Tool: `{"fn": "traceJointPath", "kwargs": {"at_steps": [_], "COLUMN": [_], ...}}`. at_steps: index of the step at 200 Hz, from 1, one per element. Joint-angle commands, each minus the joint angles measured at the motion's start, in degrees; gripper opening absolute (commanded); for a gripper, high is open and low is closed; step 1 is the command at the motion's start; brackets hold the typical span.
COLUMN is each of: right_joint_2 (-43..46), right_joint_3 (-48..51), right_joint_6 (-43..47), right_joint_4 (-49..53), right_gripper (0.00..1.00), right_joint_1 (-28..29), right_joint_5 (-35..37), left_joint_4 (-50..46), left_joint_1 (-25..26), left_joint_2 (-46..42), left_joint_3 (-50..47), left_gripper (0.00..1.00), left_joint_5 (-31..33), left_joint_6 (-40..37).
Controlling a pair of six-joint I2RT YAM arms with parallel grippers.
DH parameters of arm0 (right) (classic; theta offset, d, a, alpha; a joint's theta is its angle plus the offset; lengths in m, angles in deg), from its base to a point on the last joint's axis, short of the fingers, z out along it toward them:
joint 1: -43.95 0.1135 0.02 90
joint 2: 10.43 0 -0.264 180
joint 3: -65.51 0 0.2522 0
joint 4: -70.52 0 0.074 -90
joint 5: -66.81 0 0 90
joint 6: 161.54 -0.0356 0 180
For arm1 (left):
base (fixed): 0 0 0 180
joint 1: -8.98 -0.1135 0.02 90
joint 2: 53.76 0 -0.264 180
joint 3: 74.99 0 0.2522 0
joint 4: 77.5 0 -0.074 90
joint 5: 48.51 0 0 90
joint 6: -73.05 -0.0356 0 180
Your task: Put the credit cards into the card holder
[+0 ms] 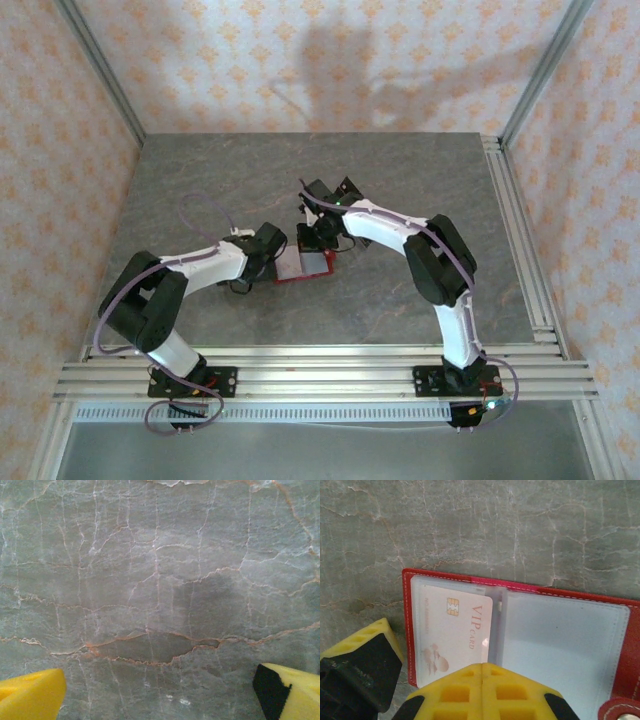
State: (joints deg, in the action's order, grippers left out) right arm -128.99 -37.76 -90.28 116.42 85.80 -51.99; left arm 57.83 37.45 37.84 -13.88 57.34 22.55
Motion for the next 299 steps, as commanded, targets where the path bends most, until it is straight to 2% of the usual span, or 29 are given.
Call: {"fn": "traceJointPath", "kwargs": {"at_steps": [1, 115, 299], "right_joint_2": [-2.0, -3.3, -5.5], "right_joint_3": [-1.3, 2.4, -1.9], "right_joint_6": [1.0, 0.5, -0.9], "right_joint_4": [1.0, -0.9, -0.4], "right_gripper": [0.03, 0.01, 0.02], "right_joint_1": [0.6, 0.9, 4.1], "right_joint_5": [-0.7, -1.3, -4.3], "left_joint_4": [-1.9, 0.4, 2.4], "left_joint_1": [-0.7, -0.8, -0.8], "left_joint_2": [1.9, 3.8, 3.7], "left_joint_3": [1.0, -0.1, -1.9], "left_gripper": [0.99, 0.99, 0.99], "left_joint_5": [2.8, 1.2, -0.5], "left_joint_6": [0.0, -0.7, -1.0]}}
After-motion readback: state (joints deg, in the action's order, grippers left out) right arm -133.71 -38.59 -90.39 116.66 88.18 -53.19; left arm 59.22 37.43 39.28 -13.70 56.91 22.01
